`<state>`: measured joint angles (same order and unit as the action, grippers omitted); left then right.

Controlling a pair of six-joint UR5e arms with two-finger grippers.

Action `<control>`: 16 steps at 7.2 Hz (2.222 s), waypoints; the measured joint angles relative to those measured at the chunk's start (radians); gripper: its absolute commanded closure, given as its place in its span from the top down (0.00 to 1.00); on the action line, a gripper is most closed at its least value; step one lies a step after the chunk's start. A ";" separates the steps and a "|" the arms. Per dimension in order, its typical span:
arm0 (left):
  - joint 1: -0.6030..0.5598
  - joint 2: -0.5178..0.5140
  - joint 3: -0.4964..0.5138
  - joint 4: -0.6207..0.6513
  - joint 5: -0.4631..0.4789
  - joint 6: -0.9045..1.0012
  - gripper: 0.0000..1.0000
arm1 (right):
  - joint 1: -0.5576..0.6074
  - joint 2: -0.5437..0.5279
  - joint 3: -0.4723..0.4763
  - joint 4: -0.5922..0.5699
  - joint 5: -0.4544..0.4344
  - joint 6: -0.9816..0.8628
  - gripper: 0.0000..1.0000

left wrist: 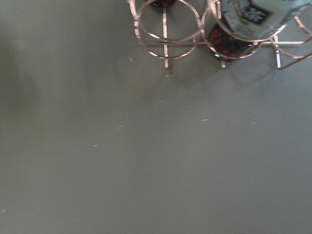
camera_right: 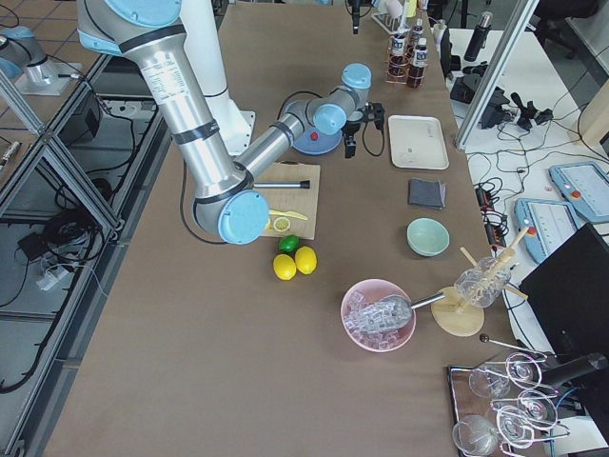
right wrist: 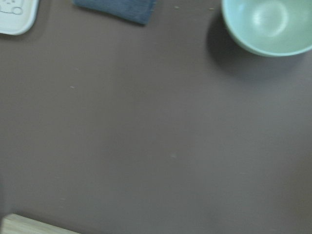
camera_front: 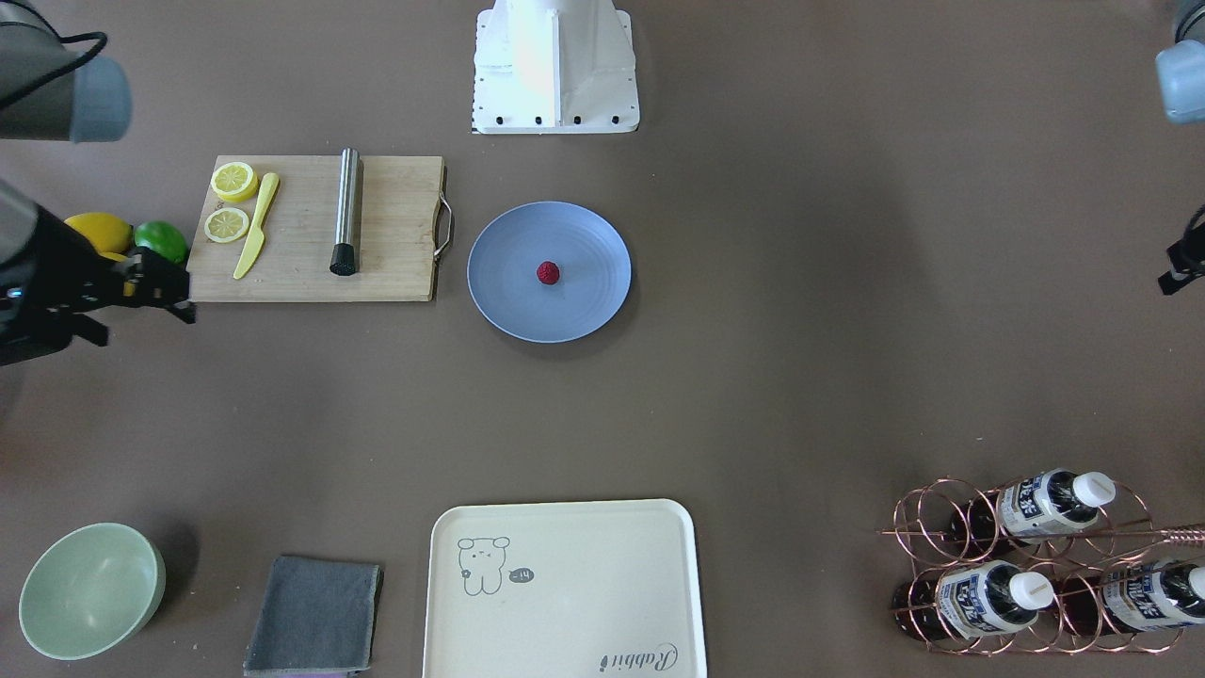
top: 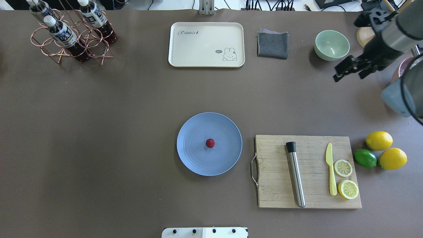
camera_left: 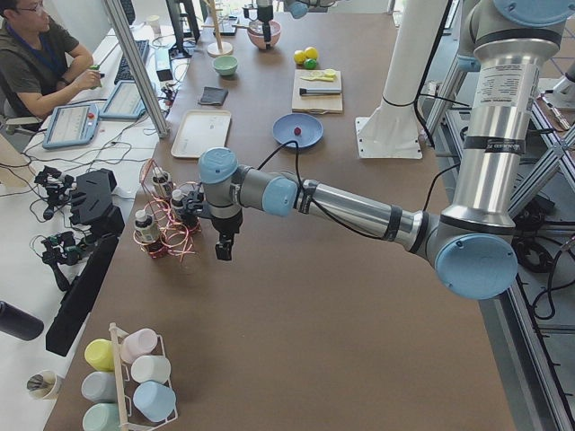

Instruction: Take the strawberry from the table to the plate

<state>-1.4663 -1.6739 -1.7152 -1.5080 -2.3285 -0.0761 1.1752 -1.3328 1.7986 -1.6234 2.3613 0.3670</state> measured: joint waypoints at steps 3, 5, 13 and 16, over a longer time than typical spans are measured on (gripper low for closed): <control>-0.158 0.093 0.075 0.043 -0.071 0.218 0.97 | 0.329 -0.110 -0.086 -0.242 -0.002 -0.614 1.00; -0.202 0.144 0.065 0.027 -0.050 0.254 0.97 | 0.439 -0.136 -0.158 -0.276 -0.020 -0.778 1.00; -0.209 0.185 0.053 0.025 -0.038 0.253 0.97 | 0.463 -0.156 -0.163 -0.293 -0.067 -0.803 1.00; -0.209 0.185 0.054 0.025 -0.038 0.253 0.97 | 0.463 -0.157 -0.163 -0.294 -0.067 -0.803 1.00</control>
<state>-1.6751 -1.4885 -1.6614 -1.4834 -2.3669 0.1764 1.6383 -1.4899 1.6360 -1.9171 2.2943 -0.4357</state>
